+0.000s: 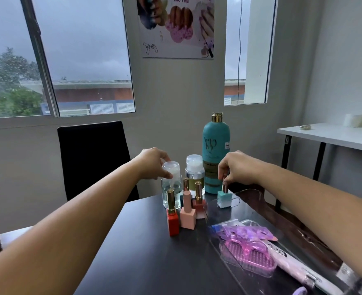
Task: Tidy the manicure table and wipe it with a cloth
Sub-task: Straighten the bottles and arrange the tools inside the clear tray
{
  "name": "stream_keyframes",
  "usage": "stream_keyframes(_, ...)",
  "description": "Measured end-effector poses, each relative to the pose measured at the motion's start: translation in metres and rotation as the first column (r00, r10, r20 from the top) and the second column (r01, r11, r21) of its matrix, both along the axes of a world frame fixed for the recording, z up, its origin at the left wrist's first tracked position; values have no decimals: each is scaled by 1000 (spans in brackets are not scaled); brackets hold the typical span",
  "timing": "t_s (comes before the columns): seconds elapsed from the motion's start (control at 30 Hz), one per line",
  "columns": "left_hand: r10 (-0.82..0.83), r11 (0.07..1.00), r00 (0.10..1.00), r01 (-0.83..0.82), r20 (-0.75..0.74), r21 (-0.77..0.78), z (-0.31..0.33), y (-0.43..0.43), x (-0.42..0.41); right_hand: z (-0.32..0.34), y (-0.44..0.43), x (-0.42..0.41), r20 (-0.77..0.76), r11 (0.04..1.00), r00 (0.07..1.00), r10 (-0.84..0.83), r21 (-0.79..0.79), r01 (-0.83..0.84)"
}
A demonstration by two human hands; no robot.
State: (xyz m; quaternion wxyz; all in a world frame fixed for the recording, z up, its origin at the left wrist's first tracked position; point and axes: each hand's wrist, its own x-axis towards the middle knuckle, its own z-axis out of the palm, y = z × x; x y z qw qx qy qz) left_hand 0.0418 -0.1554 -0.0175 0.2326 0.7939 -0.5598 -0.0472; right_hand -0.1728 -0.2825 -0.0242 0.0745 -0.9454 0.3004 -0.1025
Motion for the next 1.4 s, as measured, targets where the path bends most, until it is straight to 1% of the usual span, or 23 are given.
stream_keyframes(0.23, 10, 999, 999, -11, -35, -45, -4, -15, -1, -4, -14, 3, 38, 998, 998, -51, -40, 53)
stream_keyframes(0.57, 29, 993, 999, -31, -25, -110, -14, -23, 3, -7, -25, 2, 77, 991, 992, -100, -77, 106)
stream_keyframes(0.73, 47, 987, 999, -51, -28, -154, -21, -24, 3, -10, -29, 3, 89, 991, 990, -107, -76, 113)
stream_keyframes(0.87, 54, 986, 998, -56, -17, -155, -21, -23, 3, -11, -30, 4, 82, 990, 992, -99, -90, 107)
stream_keyframes(0.97, 61, 988, 998, -59, 9, -144, -20, -22, 1, -12, -30, 5, 92, 990, 991, -99, -91, 107)
stream_keyframes(1.03, 76, 986, 995, -66, 61, -155, -17, -20, -2, -14, -30, 6, 96, 990, 991, -98, -91, 107)
stream_keyframes(1.1, 88, 973, 987, -56, 133, -223, -13, -16, -5, -14, -29, 5, 93, 990, 991, -95, -94, 104)
stream_keyframes(1.2, 31, 932, 978, 47, 207, -358, -4, -5, -12, -5, -26, 2, 130, 985, 989, -77, -141, 95)
stream_keyframes(1.23, -12, 929, 975, 93, 222, -358, -2, -1, -14, 0, -23, 1, 157, 985, 986, -56, -151, 80)
stream_keyframes(1.27, -58, 936, 969, 136, 239, -326, -1, 2, -16, 5, -19, 0, 187, 990, 982, -27, -132, 52)
stream_keyframes(1.33, -131, 961, 952, 190, 278, -200, 0, 7, -21, 14, -5, 1, 226, 999, 973, 49, -13, -47)
stream_keyframes(1.4, -174, 974, 937, 210, 304, -90, -1, 7, -25, 18, 10, 6, 217, 983, 969, 114, 115, -142)
